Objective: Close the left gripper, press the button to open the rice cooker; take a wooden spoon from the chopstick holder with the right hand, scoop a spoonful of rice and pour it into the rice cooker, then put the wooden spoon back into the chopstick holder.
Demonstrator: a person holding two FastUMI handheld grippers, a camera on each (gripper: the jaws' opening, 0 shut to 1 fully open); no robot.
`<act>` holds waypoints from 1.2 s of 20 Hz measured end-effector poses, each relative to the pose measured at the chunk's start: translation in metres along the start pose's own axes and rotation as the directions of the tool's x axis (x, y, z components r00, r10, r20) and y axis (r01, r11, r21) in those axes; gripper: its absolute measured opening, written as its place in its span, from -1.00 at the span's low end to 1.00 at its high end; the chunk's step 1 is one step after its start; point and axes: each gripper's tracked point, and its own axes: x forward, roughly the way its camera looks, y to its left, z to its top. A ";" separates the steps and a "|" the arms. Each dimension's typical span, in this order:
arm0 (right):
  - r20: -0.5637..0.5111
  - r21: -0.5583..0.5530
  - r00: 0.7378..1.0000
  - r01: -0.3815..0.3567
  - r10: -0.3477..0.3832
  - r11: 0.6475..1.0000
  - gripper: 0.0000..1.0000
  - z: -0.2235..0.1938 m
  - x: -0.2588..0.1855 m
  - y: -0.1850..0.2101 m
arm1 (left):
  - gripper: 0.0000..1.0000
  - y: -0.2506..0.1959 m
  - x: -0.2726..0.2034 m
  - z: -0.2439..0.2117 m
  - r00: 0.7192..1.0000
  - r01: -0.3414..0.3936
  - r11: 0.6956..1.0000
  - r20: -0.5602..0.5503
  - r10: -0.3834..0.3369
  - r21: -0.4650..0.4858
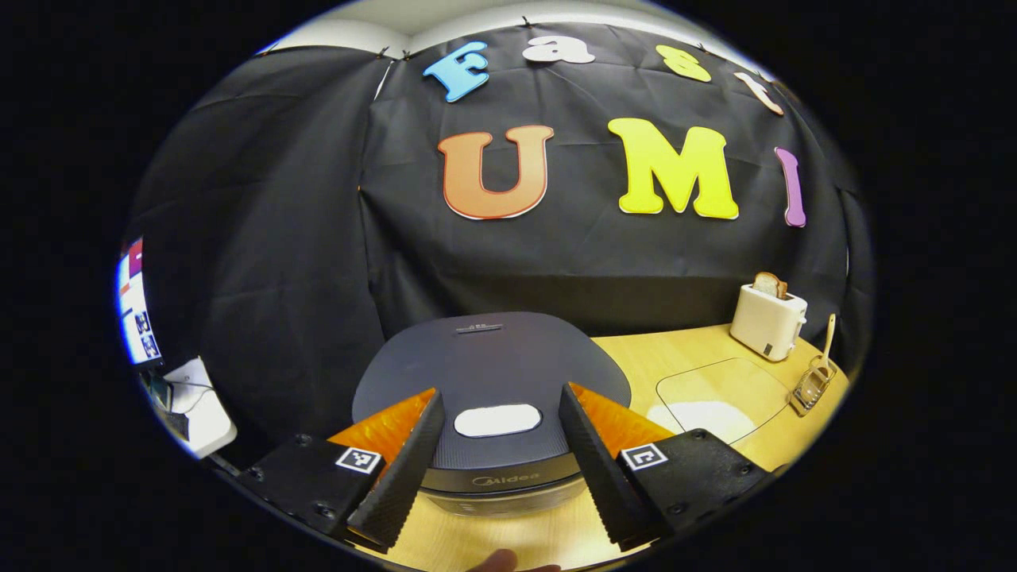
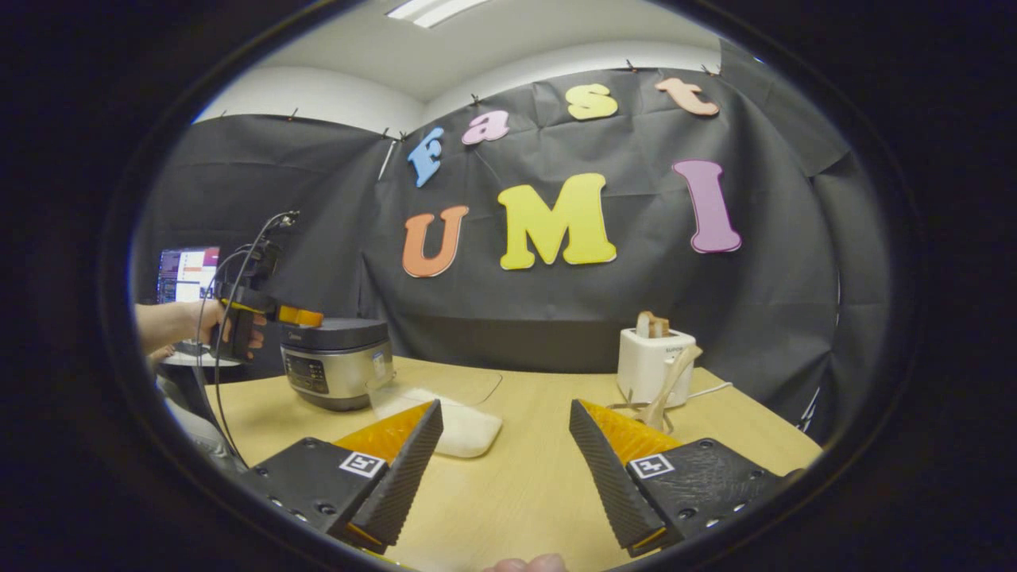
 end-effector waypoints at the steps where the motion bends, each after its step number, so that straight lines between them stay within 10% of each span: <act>1: 0.008 0.015 1.000 0.001 -0.001 1.000 0.91 0.002 0.001 0.000 | 0.89 -0.001 0.000 0.001 1.000 0.004 1.000 0.030 -0.004 0.006; 15: 0.024 0.024 0.998 0.060 -0.060 0.998 0.84 0.007 -0.002 -0.011 | 0.99 0.007 -0.005 0.015 0.988 -0.122 0.991 0.102 0.116 0.054; 24: 0.109 0.015 0.980 0.169 -0.169 0.986 0.92 0.043 -0.022 -0.042 | 0.99 -0.046 -0.087 0.108 0.930 -0.159 0.986 0.344 0.130 0.056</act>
